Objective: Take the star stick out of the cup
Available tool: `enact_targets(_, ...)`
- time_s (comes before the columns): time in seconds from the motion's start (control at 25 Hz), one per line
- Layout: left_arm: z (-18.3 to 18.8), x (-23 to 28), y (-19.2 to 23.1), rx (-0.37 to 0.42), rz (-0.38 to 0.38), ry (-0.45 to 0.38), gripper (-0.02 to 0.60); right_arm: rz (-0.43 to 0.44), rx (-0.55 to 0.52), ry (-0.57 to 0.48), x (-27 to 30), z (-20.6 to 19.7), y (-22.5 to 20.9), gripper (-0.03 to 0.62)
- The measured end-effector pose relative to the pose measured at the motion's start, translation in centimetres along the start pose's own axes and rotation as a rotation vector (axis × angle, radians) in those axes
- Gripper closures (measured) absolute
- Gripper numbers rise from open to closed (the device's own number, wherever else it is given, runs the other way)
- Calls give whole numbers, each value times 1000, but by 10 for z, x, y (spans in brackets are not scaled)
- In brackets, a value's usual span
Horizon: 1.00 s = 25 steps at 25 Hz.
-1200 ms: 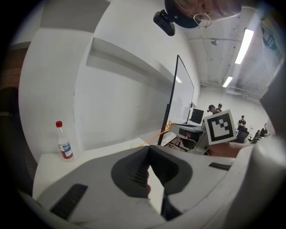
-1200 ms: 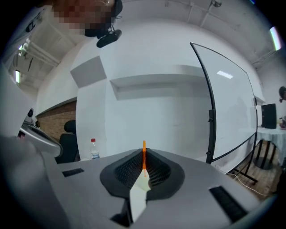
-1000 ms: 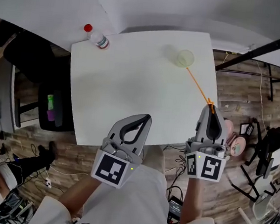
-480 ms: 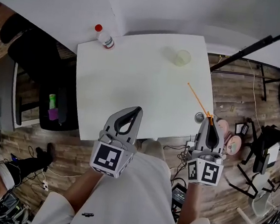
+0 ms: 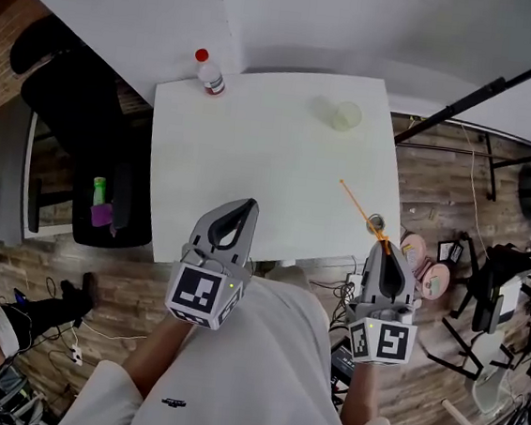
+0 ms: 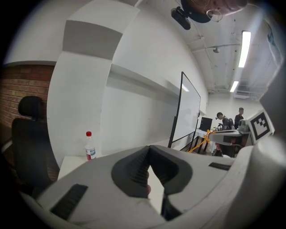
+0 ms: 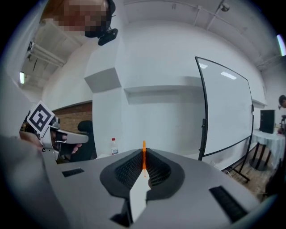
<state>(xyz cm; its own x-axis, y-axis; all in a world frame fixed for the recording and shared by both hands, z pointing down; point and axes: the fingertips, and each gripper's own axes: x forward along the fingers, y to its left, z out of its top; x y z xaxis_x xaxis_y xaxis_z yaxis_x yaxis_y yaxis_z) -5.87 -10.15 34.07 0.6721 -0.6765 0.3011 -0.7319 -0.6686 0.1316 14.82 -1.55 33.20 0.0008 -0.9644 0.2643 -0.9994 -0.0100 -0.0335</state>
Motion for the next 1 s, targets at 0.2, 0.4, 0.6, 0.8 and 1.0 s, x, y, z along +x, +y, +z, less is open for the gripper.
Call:
enact_targets(0.2,-3,-9,6,-35,23,-11,586,10,13,7,-3,-4,11,574)
enact_targets(0.4,-6,-15,6,-35,18,-4,586,12,-2,0,-7,3,15,574)
enact_targets(0.6,-4,-14,9,-19,-2,-5,586,18,14,-1,-4,4,17,574)
enact_targets(0.8,-1,-15,12,-11,-1,-14,586,15,17,-8,-4,5,18,574)
enact_targets(1.0,-1,-16,11,-11,0,-19,586,25,3,-17,-4,8,21,574)
